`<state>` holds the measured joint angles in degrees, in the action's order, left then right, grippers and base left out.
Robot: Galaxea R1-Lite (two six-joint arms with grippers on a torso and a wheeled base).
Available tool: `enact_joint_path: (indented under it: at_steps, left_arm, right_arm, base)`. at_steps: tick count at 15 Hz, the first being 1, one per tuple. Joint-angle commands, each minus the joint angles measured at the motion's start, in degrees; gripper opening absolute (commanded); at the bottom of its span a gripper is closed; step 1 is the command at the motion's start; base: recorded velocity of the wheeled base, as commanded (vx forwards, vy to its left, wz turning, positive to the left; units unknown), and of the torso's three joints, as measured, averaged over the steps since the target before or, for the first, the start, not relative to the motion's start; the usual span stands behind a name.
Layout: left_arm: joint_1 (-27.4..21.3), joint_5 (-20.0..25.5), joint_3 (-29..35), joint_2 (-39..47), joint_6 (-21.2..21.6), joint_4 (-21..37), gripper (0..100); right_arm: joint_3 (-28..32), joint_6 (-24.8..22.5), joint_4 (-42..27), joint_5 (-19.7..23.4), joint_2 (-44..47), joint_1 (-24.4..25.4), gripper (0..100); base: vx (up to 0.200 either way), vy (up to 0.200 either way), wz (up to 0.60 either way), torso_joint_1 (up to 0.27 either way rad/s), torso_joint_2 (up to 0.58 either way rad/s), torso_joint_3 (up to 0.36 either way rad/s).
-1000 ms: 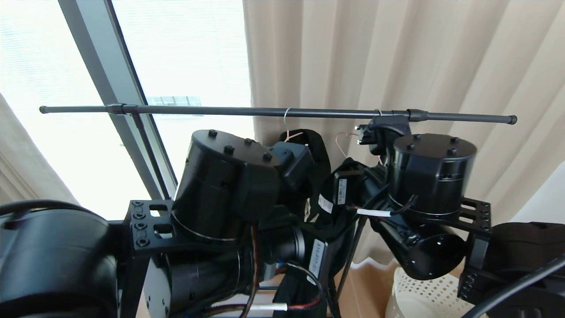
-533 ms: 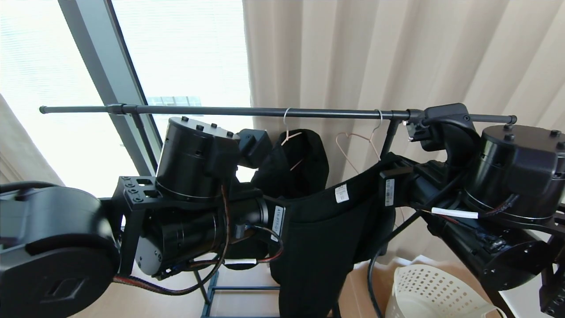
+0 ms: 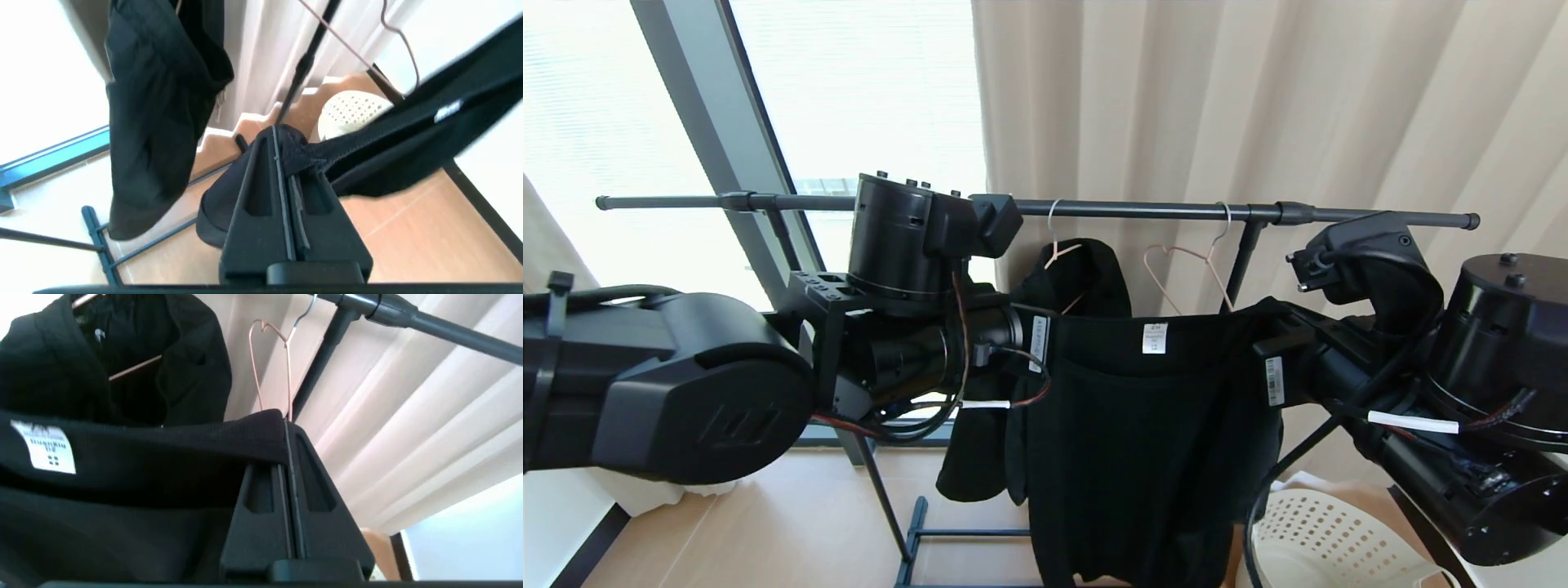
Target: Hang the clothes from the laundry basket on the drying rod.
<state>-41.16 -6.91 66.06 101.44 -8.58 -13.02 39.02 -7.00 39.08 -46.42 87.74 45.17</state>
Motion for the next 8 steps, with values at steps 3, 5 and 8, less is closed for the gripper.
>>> enact_joint_path:
  at_steps: [3,5,8]
  left_arm:
    - [0.46,0.06,3.55,2.54,0.58,0.1,0]
    - [0.29,0.06,3.37,2.19,0.85,0.1,0]
    - [0.02,-0.12,1.7,0.78,1.11,0.1,0]
  right_arm:
    - [-1.76,-2.32,0.12,0.1,-1.95,0.1,0]
    - [-1.93,-2.76,0.03,0.1,-2.31,0.1,0]
    - [-2.28,-2.85,-0.06,0.19,-3.1,0.19,0]
  base:
    - [0.0,0.0,0.0,0.0,0.0,0.0]
    - [0.0,0.0,0.0,0.0,0.0,0.0]
    - [0.0,0.0,0.0,0.0,0.0,0.0]
